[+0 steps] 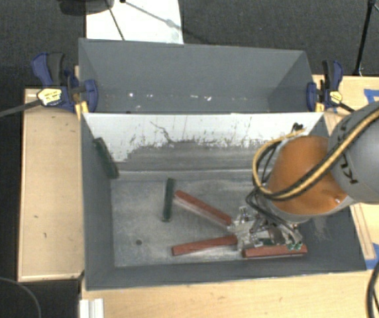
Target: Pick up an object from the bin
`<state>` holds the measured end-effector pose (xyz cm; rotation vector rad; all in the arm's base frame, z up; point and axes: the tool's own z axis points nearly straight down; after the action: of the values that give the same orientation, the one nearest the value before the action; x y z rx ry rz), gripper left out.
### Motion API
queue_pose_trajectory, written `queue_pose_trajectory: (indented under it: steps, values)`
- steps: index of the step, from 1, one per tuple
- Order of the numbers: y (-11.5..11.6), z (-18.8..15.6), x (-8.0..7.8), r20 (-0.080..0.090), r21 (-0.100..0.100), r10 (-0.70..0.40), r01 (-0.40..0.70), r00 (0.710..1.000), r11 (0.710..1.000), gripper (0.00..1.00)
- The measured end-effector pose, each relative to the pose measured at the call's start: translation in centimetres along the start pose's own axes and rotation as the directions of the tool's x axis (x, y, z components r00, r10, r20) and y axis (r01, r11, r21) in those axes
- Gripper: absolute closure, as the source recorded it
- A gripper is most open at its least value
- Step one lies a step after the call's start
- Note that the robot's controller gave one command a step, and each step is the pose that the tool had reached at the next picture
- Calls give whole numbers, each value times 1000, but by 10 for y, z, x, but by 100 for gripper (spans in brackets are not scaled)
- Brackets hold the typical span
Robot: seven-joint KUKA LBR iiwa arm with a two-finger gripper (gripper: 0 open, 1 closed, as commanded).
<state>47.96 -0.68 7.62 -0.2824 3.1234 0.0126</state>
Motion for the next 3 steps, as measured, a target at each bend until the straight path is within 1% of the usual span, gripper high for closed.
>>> queue_pose_trajectory:
  steps: [2,3]
  values:
    - [0,-1,0,0,3,-4,4,1000,1000,100]
    - [0,-9,2,-6,5,-4,4,1000,1000,100]
